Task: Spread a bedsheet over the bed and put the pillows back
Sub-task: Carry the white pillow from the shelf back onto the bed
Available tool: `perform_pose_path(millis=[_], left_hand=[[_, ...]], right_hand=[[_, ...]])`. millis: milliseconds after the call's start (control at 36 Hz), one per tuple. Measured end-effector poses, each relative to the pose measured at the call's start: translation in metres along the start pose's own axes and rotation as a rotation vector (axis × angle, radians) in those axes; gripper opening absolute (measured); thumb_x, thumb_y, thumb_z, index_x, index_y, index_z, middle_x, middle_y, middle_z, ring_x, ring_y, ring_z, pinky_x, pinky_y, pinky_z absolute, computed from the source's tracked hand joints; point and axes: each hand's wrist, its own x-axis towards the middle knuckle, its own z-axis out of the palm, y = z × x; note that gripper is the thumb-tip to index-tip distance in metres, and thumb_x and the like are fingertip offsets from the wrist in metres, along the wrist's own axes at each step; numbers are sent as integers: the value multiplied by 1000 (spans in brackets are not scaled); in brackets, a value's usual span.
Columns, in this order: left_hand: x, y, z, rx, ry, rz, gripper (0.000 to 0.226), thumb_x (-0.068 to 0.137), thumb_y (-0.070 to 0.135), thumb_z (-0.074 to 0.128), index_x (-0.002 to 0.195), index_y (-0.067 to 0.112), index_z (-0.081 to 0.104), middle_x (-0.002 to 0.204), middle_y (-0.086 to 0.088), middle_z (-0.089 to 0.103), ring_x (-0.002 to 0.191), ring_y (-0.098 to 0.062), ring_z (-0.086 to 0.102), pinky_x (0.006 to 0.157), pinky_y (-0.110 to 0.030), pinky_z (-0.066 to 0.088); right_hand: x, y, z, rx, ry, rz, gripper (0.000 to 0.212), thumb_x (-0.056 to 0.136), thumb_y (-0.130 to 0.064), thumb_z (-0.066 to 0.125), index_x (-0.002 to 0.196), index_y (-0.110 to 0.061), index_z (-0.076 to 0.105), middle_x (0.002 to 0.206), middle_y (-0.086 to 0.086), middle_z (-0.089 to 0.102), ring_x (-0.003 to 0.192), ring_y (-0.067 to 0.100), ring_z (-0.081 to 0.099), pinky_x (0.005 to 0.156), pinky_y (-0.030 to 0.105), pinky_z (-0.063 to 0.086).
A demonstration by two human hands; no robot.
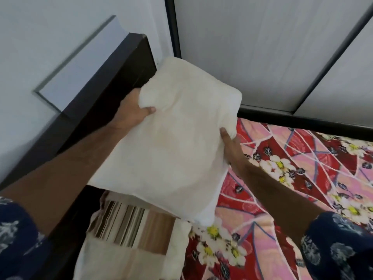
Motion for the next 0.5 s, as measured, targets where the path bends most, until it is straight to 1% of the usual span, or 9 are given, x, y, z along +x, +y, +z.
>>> perform_pose_path(millis=[111,194,250,306,333,361,389,444,500], left_hand=[[59,-19,11,64,33,32,64,86,22,78,143,14,49,138,-9,57,126,-28,54,109,-41,43],[89,-41,28,115,40,40,63,90,21,74,146,13,45,143,-9,54,131,-27,50,105,-29,37],[104,-65,45,186,37,55,63,92,21,71,148,11,42,146,-12,52,134,-29,48,105,-29,35],[113,-96,70,302,27,88,66,94,21,68,150,7,37,146,-20,49,135,-36,46,111,-37,34],[115,-112,84,372,24,94,68,96,22,66,153,5,33,145,-25,46,135,-41,44,112,-42,33],[115,-130,99,438,26,93,69,98,24,62,155,5,29,144,-28,44,134,-44,43,112,-46,32],[113,-148,113,492,35,94,69,100,26,59,156,4,26,142,-30,43,132,-46,42,110,-49,32],[105,-183,132,557,69,90,67,102,30,54,156,4,26,138,-31,44,126,-48,44,106,-52,33],[100,-213,144,581,121,104,64,102,32,53,155,3,30,135,-32,47,122,-49,46,103,-54,35]], right_hand=[[59,20,33,-5,30,44,100,75,-76,66,147,-13,36,134,2,61,119,24,62,106,47,51],[92,36,50,-5,75,54,87,87,-70,62,146,-14,33,131,1,58,121,26,58,105,46,50],[109,51,60,-24,107,9,76,94,-59,61,146,-12,32,133,1,56,122,23,57,96,32,54],[121,78,71,-145,111,-100,71,97,-49,64,147,-6,38,136,1,57,123,19,57,92,16,52],[129,99,75,-204,116,-134,77,94,-53,67,148,-5,41,139,5,58,128,21,57,100,21,52],[135,121,80,-239,122,-114,87,89,-61,67,150,-5,39,144,11,56,134,24,54,110,34,47],[138,141,85,-265,126,-79,96,88,-66,65,153,-4,32,150,17,49,141,29,46,117,42,40],[137,166,95,-336,176,-41,91,96,-54,61,157,-2,18,156,23,34,145,35,33,120,44,30],[138,179,103,-416,255,-99,86,99,-48,58,158,-1,15,155,26,32,144,38,31,118,46,32]])
